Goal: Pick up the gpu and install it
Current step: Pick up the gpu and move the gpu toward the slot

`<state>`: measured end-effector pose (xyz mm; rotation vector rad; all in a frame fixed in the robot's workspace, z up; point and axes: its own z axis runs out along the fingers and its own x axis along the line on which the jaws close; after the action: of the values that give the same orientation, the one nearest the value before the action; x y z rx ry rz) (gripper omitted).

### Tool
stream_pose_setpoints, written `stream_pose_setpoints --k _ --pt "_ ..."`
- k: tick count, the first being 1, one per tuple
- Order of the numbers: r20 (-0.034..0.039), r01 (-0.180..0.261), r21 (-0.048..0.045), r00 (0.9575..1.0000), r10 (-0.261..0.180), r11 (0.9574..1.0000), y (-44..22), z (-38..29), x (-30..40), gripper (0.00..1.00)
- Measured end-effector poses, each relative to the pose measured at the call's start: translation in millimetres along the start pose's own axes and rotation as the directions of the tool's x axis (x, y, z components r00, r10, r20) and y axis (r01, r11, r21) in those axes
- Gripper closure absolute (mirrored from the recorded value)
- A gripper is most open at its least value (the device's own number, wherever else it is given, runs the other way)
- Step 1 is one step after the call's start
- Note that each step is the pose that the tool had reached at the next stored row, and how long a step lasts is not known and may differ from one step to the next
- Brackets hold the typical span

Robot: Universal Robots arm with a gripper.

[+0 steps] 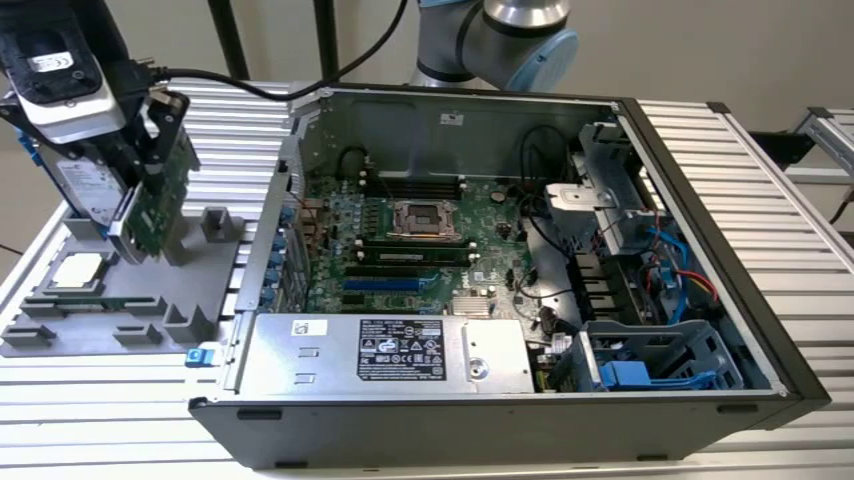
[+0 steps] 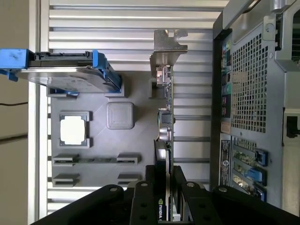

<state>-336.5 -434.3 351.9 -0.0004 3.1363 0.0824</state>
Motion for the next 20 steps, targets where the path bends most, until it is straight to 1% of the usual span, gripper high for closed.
stream_pose_setpoints --k 20 --pt "0.0 0.0 0.0 1.0 0.0 1.0 0.5 -10.6 0.0 1.0"
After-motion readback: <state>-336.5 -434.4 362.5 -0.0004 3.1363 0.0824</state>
